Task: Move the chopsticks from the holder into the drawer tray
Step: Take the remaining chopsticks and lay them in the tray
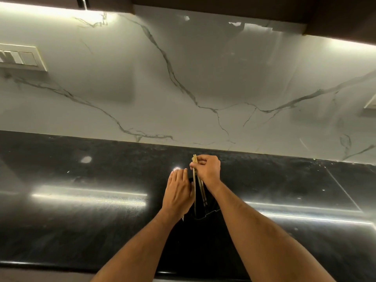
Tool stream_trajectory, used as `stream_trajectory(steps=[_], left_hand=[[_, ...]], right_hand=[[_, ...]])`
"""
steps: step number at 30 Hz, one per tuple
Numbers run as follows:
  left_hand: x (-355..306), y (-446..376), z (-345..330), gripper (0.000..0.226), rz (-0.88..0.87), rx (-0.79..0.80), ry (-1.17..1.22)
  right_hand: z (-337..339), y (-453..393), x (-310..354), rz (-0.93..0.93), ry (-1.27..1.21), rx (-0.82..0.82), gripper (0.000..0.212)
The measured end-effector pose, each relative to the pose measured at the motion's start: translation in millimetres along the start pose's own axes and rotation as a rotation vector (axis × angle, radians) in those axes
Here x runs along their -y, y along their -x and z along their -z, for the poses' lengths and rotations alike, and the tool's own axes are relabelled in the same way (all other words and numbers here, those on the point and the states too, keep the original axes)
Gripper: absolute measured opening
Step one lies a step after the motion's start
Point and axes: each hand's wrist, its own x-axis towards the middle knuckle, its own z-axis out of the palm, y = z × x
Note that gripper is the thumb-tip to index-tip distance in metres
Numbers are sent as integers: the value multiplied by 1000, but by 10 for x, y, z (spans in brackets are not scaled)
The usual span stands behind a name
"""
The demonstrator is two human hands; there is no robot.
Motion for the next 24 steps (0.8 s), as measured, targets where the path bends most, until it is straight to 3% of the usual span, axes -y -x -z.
stream_trajectory(steps=[4, 7, 10, 16, 24], left_hand=[[-78, -68, 148, 50, 70, -69, 260], [-211, -206, 338, 45, 138, 2, 505], [-425, -325, 583, 24, 139, 65, 706], [-816, -301, 1021, 24, 186, 132, 1014], [-1093, -41, 1466, 22, 125, 207, 1046]], right_hand=[[187, 44, 187, 28, -234, -53, 19], [399, 88, 413, 105, -319, -76, 17], [621, 180, 686, 211, -389, -81, 17], [1038, 486, 1100, 409, -347, -41, 47], [1385, 855, 1325, 460, -281, -41, 35]])
